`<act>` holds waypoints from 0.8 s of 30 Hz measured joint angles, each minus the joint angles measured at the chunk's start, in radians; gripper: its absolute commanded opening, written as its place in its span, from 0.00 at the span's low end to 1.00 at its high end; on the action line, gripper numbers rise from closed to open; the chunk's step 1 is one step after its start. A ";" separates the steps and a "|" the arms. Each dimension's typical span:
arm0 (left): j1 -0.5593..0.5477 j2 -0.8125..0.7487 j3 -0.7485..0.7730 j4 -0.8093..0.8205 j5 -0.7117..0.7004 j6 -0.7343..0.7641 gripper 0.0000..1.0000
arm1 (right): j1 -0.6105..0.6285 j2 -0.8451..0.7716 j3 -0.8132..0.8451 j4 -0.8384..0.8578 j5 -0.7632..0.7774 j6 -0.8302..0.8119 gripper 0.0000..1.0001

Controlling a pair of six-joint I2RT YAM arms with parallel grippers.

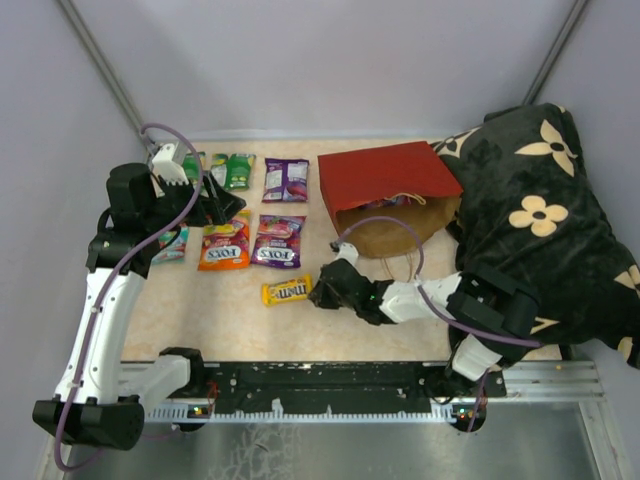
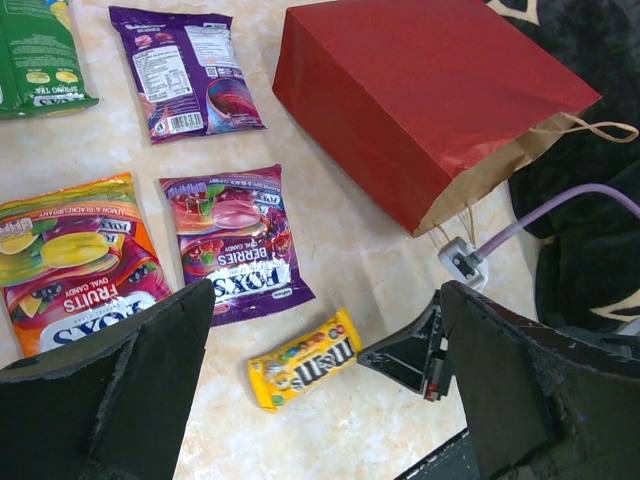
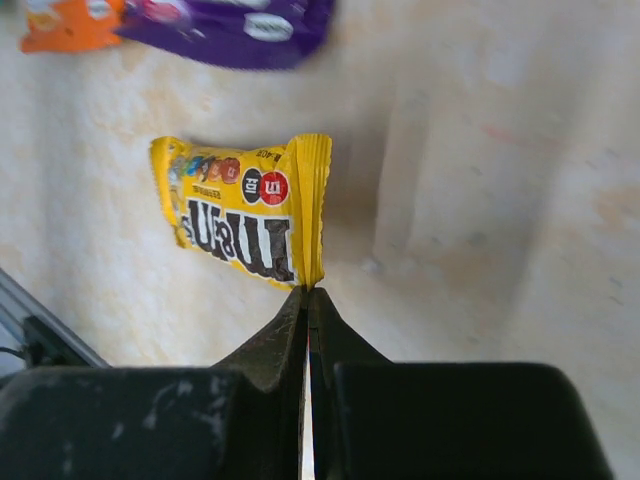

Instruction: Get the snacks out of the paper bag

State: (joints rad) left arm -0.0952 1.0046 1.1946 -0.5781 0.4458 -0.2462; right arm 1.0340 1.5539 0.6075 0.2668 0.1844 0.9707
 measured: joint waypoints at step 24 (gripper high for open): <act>0.000 0.002 0.000 -0.029 0.000 0.012 1.00 | 0.102 0.143 0.113 0.107 0.151 0.268 0.01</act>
State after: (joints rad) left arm -0.0952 1.0069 1.1946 -0.6067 0.4454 -0.2344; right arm 1.1362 1.6966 0.7200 0.3737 0.3351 1.2388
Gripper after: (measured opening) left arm 0.998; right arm 0.004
